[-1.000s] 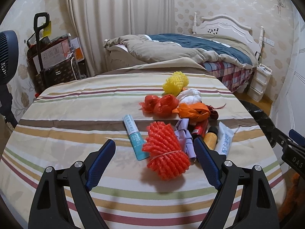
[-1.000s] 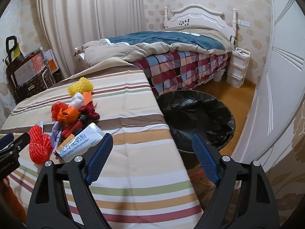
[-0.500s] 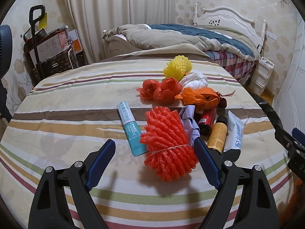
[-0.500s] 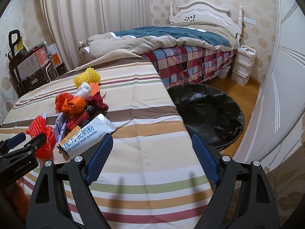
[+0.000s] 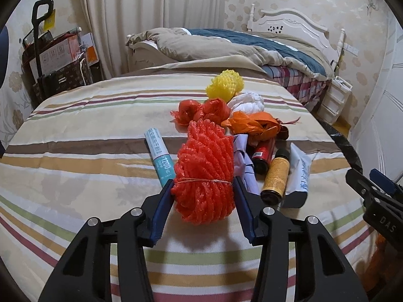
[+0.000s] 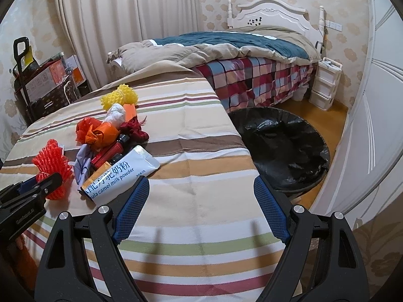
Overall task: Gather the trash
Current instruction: 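Grasp the orange mesh fruit net with the left tool while the right tool approaches the white tube, then grasp the white milk-powder tube with the right tool and lift it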
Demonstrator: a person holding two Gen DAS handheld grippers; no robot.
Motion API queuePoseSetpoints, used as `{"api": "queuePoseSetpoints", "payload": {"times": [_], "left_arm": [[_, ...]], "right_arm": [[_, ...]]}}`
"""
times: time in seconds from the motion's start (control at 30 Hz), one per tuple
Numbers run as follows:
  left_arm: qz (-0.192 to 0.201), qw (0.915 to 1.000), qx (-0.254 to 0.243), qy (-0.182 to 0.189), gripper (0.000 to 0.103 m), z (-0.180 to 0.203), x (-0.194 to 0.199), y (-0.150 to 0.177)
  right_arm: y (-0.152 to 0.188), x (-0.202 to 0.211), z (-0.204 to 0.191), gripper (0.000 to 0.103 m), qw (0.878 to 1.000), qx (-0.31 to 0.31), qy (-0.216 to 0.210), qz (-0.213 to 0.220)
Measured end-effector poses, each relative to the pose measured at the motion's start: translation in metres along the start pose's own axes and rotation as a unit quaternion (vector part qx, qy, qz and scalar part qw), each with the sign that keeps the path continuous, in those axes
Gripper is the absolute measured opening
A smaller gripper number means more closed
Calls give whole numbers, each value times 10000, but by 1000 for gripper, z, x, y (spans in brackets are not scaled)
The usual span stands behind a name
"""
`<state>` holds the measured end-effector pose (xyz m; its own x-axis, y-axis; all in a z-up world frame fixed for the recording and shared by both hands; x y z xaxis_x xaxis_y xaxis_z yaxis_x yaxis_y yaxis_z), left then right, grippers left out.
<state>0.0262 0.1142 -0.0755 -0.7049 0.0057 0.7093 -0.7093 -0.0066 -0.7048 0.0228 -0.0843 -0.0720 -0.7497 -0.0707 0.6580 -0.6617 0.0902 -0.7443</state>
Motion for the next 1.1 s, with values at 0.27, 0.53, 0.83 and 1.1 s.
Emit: {"api": "queuePoseSetpoints", "payload": {"times": [0.27,0.53,0.83,1.1], "left_arm": [[210,9997,-50,-66,48,-10,20,-4],[207,9995,-28,-228,48,-31,21,-1],[137,9997,98,-164,48,-41,16,4],[99,9998,146,-113,48,-44,13,5]], "right_arm": [[-3,2,-21,83,9998,76,-192,-46],[-5,-16,-61,83,9986,261,-373,-277],[4,-34,-62,83,9975,403,-111,-573],[8,-34,-48,83,9976,316,31,-619]]}}
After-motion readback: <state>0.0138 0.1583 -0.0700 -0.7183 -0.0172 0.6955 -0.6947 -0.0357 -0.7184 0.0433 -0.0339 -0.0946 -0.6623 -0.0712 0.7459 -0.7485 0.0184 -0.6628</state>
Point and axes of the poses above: each gripper's, at about its wrist camera, not at the fingertips, and x roughly against the way its jaws point, z to its right, y to its underside, the point moved 6 cm from there along -x, roughly the way its jaws point, and after that the axes turned 4 degrees about -x, right-handed, at the moved point
